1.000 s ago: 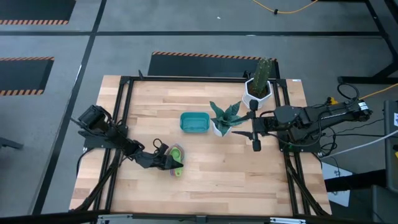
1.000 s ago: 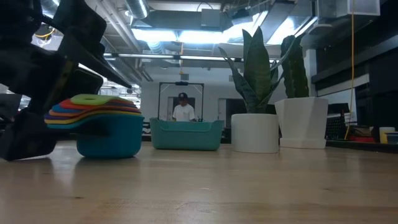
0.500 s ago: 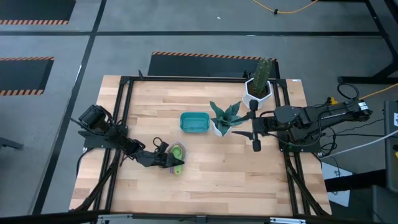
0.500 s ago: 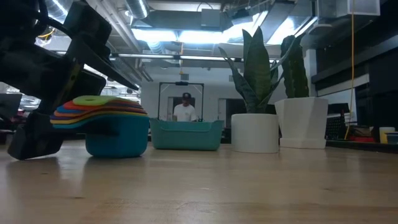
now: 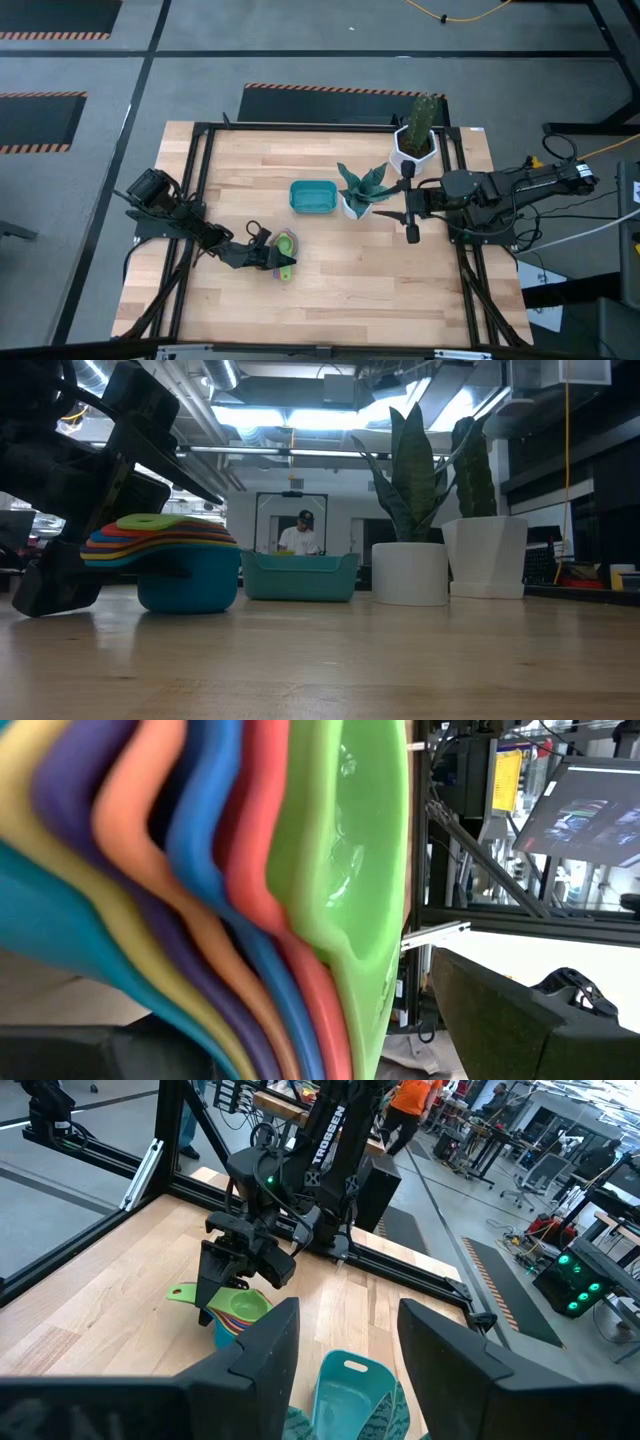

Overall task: Nest measuring cups in basket
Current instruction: Put the stacked measuring cups into the blue bin

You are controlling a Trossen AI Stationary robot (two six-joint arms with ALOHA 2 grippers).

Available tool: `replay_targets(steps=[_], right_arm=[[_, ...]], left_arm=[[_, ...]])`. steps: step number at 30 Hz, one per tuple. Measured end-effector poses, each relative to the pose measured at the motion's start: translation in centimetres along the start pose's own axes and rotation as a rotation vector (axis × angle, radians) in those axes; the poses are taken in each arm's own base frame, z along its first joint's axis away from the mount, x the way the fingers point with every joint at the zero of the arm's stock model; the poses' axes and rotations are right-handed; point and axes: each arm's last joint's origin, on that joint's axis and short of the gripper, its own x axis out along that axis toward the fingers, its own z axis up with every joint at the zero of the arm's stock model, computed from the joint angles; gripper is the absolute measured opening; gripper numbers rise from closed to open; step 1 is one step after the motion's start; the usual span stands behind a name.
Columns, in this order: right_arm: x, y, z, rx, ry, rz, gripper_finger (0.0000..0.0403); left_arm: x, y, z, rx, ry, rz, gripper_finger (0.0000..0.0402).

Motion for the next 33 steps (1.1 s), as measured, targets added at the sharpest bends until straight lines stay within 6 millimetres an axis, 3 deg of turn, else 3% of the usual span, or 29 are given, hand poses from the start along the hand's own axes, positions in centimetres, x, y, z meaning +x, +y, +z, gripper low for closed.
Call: replay_targets(steps=[12,33], right_arm=[[0.00,0.00,0.01,0.000,-0.001,0.000,0.0176],[0.00,0.00,0.00,0.000,0.000,0.000,0.0176]], left_arm=[[0.00,0.00,0.00,0.004,0.000,-0.001,0.0248],[0.00,-0.01,0.00,0.005,0.000,-0.002,0.0127]])
